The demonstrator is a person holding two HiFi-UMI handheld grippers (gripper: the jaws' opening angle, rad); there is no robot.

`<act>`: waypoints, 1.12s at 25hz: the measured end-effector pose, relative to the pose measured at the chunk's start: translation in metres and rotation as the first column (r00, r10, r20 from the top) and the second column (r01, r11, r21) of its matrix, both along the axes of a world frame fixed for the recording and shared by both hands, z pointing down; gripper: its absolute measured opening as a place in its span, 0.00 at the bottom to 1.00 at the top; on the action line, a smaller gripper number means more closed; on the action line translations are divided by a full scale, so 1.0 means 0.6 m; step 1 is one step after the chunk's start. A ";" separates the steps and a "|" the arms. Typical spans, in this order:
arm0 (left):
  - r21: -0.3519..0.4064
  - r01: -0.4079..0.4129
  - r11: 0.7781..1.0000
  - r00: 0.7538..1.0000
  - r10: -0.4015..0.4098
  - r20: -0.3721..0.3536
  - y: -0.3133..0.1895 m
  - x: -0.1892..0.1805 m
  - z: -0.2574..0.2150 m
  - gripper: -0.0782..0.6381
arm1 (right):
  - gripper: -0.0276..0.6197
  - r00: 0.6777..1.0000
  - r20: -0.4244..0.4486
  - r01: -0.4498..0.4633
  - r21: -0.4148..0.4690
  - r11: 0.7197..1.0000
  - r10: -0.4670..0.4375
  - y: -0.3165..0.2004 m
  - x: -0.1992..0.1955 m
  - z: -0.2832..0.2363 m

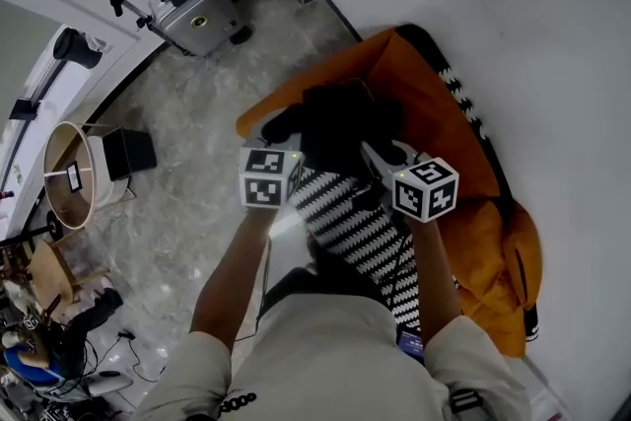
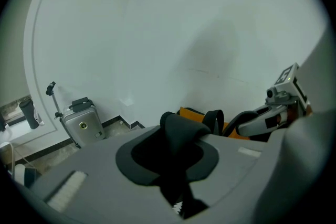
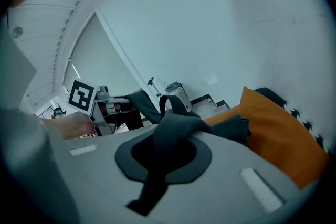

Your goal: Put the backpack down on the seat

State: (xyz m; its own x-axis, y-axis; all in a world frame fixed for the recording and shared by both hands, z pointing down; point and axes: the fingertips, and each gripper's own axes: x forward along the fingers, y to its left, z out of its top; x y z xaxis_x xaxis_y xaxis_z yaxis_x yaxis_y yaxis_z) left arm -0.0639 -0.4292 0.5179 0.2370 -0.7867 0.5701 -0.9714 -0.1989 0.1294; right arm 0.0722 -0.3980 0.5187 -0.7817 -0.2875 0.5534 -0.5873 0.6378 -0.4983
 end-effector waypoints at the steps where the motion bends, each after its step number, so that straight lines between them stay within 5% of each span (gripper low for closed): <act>1: -0.003 -0.002 1.000 1.000 0.002 -0.001 -0.008 0.003 0.005 0.18 | 0.05 1.000 -0.002 0.003 0.002 1.000 -0.003 -0.008 0.002 0.005; 14: -0.040 0.061 0.997 0.997 -0.063 -0.053 -0.059 -0.018 0.050 0.19 | 0.05 1.000 0.006 -0.005 -0.015 1.000 0.005 -0.056 0.001 0.059; 28: -0.062 0.147 0.987 0.988 -0.150 -0.045 -0.050 -0.071 0.108 0.20 | 0.09 0.995 -0.104 -0.001 -0.025 1.000 -0.001 -0.055 0.021 0.122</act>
